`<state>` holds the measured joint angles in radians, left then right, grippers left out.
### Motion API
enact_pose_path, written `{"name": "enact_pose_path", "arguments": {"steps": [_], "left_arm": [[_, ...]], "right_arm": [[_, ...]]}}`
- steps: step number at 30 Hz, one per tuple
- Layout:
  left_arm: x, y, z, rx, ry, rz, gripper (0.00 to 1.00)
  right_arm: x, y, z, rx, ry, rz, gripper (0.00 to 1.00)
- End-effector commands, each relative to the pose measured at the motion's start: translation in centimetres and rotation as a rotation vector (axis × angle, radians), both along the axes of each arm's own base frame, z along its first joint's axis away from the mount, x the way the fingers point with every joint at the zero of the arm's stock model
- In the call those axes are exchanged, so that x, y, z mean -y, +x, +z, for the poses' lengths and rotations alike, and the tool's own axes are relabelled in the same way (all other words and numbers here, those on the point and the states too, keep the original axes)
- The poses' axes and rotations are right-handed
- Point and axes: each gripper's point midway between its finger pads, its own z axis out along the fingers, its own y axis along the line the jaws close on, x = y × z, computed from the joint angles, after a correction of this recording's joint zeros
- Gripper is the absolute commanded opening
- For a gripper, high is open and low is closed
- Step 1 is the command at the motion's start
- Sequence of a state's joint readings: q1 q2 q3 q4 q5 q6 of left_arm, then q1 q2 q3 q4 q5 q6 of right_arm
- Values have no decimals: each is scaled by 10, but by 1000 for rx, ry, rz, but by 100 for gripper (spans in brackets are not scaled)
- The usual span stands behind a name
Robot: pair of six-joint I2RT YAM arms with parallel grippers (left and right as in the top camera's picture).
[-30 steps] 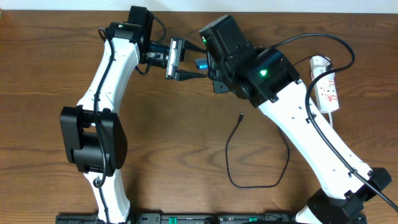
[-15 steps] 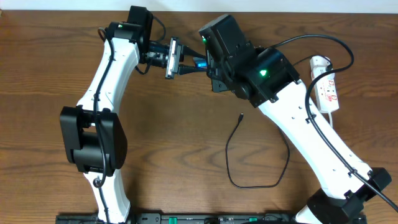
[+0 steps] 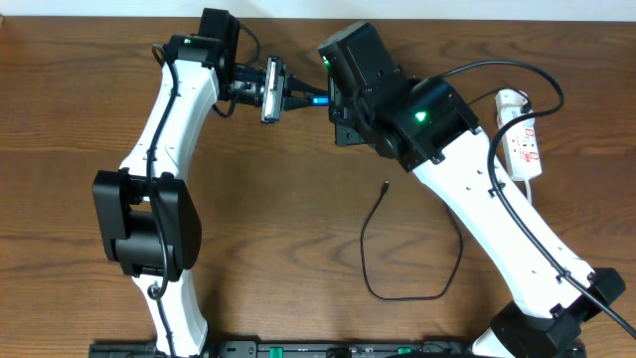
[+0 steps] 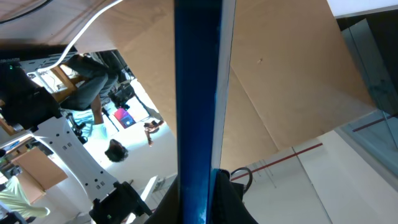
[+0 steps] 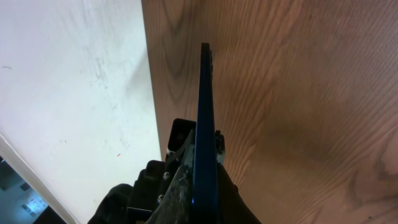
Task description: Plug charger to phone and switch on socket
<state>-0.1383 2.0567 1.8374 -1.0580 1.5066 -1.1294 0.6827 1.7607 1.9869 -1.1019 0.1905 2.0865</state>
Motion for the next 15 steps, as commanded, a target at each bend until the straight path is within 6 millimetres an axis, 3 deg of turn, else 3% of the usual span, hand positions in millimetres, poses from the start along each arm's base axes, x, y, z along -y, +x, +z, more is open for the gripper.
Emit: {"name": "enact_pose_path", "arguments": {"steps": [1, 3, 5, 9, 15], "left_arm": [[2, -6, 8, 5, 13, -4, 8], [2, -6, 8, 6, 13, -4, 7], [2, -6, 8, 6, 13, -4, 8], [2, -6, 8, 7, 13, -4, 8], [3, 1, 8, 80, 11, -1, 7]], "right_arm": [[4, 5, 18, 70, -12, 8, 2], [4, 5, 18, 70, -12, 8, 13], [4, 5, 18, 74, -24, 20, 35], [7, 7, 19, 98, -74, 50, 51], [33, 16, 31, 192, -263, 138, 75]]}}
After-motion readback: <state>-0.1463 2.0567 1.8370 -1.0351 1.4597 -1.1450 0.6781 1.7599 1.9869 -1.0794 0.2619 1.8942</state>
